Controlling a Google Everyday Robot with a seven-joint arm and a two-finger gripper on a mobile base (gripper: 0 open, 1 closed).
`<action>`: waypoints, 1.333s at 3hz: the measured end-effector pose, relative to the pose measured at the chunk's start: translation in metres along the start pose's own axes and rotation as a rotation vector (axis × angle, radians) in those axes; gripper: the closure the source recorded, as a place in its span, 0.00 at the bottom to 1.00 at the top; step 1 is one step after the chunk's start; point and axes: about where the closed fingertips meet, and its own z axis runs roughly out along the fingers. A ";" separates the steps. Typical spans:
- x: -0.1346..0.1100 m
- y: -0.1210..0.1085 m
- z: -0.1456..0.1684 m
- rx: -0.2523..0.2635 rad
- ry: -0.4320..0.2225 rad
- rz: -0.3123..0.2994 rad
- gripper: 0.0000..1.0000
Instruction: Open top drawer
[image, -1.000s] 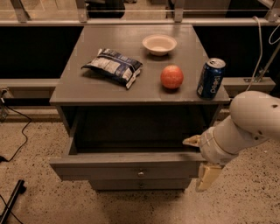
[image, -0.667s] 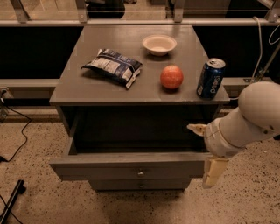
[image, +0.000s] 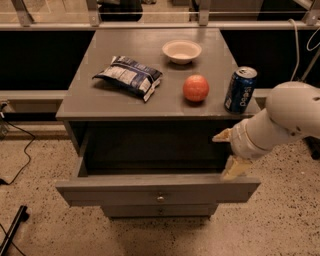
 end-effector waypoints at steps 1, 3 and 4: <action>0.002 -0.017 0.020 0.007 0.001 -0.005 0.50; 0.009 -0.009 0.086 -0.081 -0.022 0.006 0.96; 0.001 0.017 0.108 -0.188 -0.061 0.006 1.00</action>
Offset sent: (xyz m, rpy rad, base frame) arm 0.0465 0.0163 -0.0926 0.0129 0.0692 0.0120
